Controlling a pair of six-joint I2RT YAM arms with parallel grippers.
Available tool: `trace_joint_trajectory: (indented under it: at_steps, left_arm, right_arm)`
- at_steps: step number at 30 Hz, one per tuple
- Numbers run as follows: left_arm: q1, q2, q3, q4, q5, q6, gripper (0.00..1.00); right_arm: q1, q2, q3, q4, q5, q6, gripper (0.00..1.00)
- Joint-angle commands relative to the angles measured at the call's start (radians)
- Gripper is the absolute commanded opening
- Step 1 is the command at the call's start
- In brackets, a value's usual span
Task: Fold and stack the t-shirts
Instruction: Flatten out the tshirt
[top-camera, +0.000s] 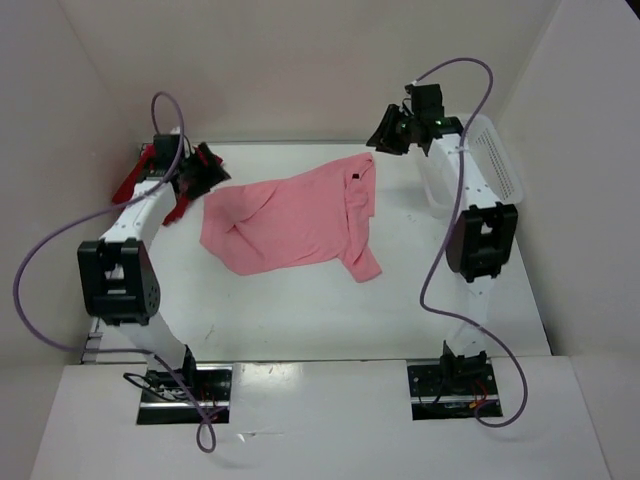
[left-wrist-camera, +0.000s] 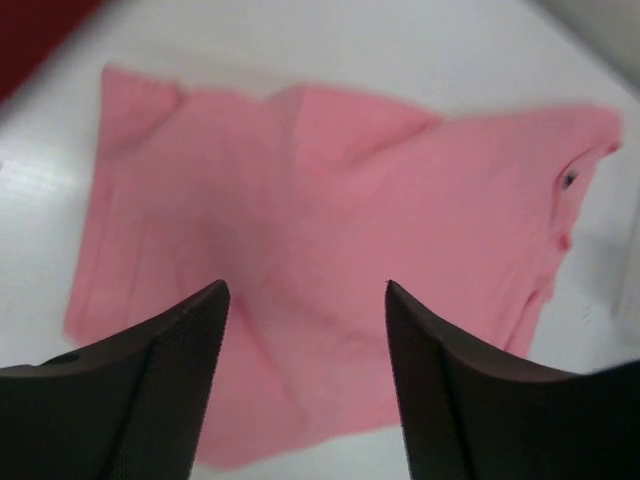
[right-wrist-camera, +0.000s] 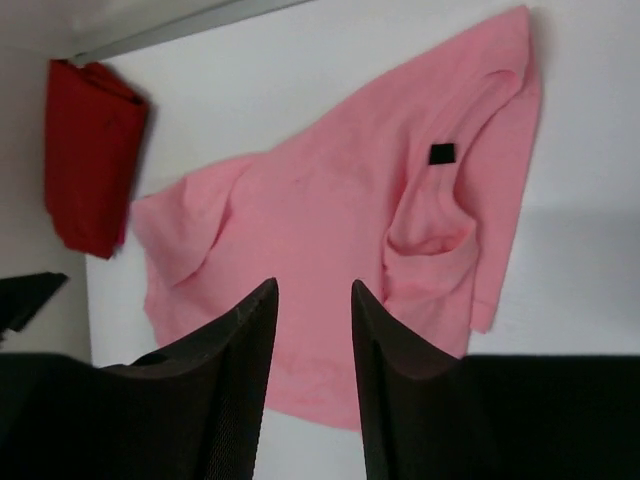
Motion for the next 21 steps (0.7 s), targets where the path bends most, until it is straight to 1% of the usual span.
trace_joint_trajectory:
  at_steps: [1,2,3,4,5,6,7,9,10,11,12,14,17,18,20,21]
  left_arm:
    - [0.005,-0.200,-0.232,0.012,-0.025,0.015,0.69]
    - [0.014,-0.284,-0.300,0.012,-0.025,0.006,0.62]
    - [0.014,-0.320,-0.363,0.012,-0.025,-0.011,0.52]
    - [0.014,-0.346,-0.467,0.012,-0.025,-0.023,0.48]
    - [0.025,-0.387,-0.512,0.000,-0.025,-0.048,0.47]
    - [0.025,-0.403,-0.549,0.000,-0.014,-0.062,0.47]
    - [0.043,-0.416,-0.613,0.000,-0.014,-0.078,0.47]
    - [0.067,-0.417,-0.664,0.043,0.005,-0.120,0.57]
    - [0.077,-0.406,-0.681,0.064,0.015,-0.120,0.60]
    - [0.077,-0.377,-0.692,0.098,0.015,-0.132,0.61]
    - [0.077,-0.354,-0.692,0.107,0.015,-0.141,0.61]
    - [0.077,-0.276,-0.683,0.147,0.038,-0.142,0.62]
    - [0.077,-0.185,-0.663,0.196,0.050,-0.160,0.62]
    - [0.077,-0.168,-0.652,0.210,0.059,-0.160,0.61]
    - [0.077,-0.142,-0.640,0.228,0.071,-0.180,0.55]
    - [0.077,-0.142,-0.626,0.237,0.072,-0.180,0.51]
  right_arm:
    - [-0.005,-0.234,-0.288,0.150,-0.036,-0.001,0.41]
    - [-0.005,-0.268,-0.350,0.167,-0.036,-0.001,0.37]
    - [-0.005,-0.298,-0.409,0.177,-0.036,-0.001,0.29]
    - [0.006,-0.325,-0.516,0.187,-0.036,-0.001,0.15]
    - [0.020,-0.375,-0.565,0.187,-0.046,-0.001,0.09]
    - [0.020,-0.397,-0.608,0.198,-0.046,-0.001,0.06]
    - [0.033,-0.415,-0.685,0.198,-0.046,-0.001,0.04]
    - [0.046,-0.475,-0.786,0.210,-0.046,-0.001,0.04]
    - [0.046,-0.495,-0.812,0.222,-0.046,-0.001,0.06]
    - [0.046,-0.536,-0.837,0.233,-0.062,-0.001,0.08]
    - [0.056,-0.555,-0.880,0.233,-0.078,-0.001,0.09]
    - [0.066,-0.584,-0.914,0.233,-0.088,-0.001,0.12]
    - [0.075,-0.641,-0.992,0.243,-0.088,-0.001,0.12]
    - [0.075,-0.653,-1.004,0.253,-0.088,0.008,0.12]
    - [0.084,-0.674,-1.040,0.265,-0.097,0.017,0.13]
    - [0.093,-0.685,-1.040,0.266,-0.097,0.017,0.13]
